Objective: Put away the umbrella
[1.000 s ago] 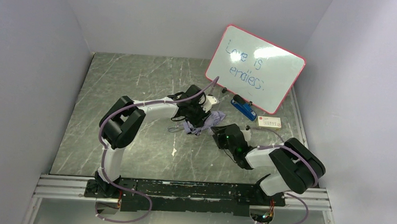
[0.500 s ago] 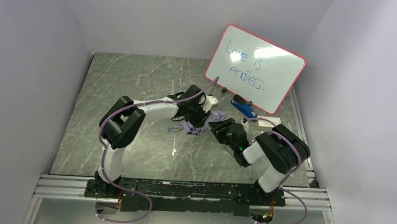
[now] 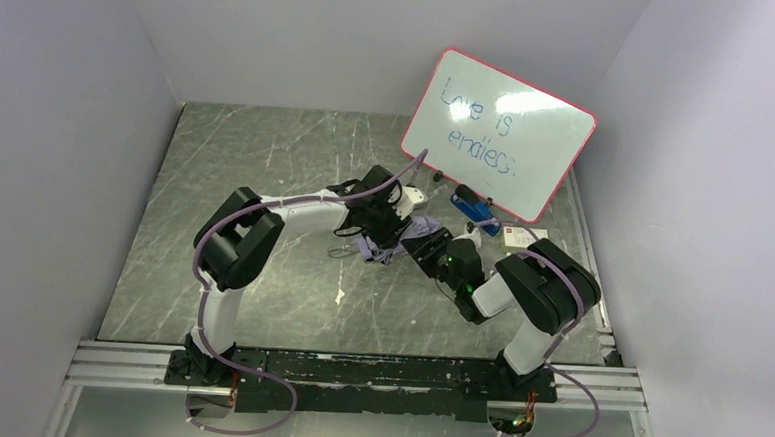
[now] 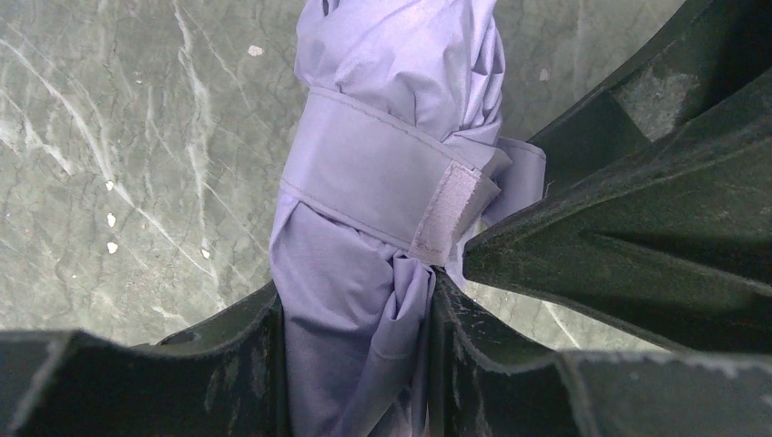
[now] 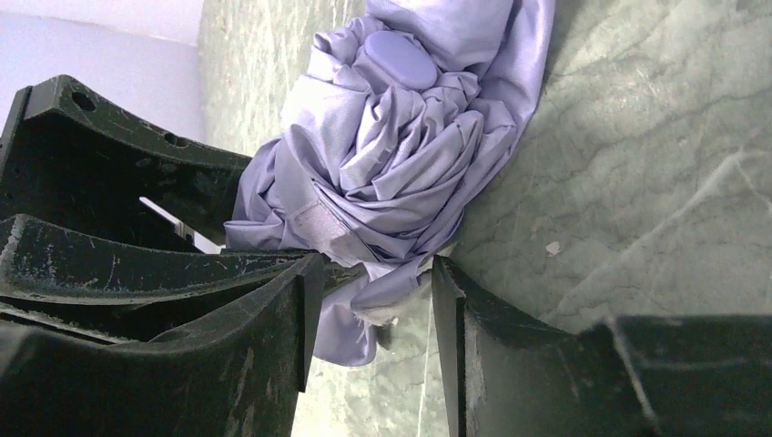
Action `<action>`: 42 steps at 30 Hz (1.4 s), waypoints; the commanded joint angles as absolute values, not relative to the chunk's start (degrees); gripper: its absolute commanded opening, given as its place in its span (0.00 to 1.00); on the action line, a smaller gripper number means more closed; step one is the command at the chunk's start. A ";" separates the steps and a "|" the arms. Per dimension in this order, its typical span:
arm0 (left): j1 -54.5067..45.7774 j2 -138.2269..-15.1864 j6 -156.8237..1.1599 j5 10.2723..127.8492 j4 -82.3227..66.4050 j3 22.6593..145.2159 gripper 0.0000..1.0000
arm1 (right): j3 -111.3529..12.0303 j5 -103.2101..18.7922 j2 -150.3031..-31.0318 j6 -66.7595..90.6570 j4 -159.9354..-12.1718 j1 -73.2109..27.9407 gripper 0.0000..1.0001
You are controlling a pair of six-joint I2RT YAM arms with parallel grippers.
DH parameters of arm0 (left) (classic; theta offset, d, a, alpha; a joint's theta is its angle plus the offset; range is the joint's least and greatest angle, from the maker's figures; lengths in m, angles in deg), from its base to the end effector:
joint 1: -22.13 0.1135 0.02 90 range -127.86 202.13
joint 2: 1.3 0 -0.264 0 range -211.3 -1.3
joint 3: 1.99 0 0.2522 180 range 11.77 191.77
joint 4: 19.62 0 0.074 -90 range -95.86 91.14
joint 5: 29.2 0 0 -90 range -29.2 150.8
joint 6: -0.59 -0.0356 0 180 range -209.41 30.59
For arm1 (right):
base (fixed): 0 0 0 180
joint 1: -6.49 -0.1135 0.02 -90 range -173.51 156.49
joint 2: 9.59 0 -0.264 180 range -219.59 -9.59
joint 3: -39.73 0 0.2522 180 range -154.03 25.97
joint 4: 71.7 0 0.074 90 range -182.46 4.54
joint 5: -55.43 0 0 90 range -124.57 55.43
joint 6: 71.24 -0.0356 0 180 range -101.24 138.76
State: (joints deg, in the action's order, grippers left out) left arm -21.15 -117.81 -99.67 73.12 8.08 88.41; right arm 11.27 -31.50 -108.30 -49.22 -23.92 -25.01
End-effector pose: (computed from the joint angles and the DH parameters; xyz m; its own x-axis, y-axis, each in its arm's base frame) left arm 0.3068 -0.2993 0.1510 -0.4425 0.6557 -0.6117 0.8540 0.5163 -0.0643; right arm 0.2111 0.1271 0.0952 -0.5668 0.7384 -0.3654 0.1223 0.5140 0.8490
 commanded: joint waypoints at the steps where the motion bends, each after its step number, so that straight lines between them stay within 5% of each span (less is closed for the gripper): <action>1: -20.01 -126.02 -103.21 59.39 13.40 84.34 0.05 | 10.53 -28.53 -107.13 -41.07 -37.18 -23.79 0.52; 11: -20.05 -126.28 -103.30 59.39 13.57 84.58 0.05 | 4.71 -22.72 -102.70 -32.58 -51.72 -23.17 0.52; 29: -20.00 -126.19 -103.38 59.39 13.57 84.45 0.05 | 10.03 -40.23 -105.03 -40.21 -33.98 -22.94 0.52; 42: -20.02 -126.28 -103.39 59.65 13.65 84.53 0.05 | 12.18 -30.50 -102.36 -43.28 -38.77 -22.97 0.51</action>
State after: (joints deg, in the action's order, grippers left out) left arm -21.15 -118.16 -99.70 72.15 6.40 88.69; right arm 10.66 -36.02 -103.36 -42.97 -31.61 -23.09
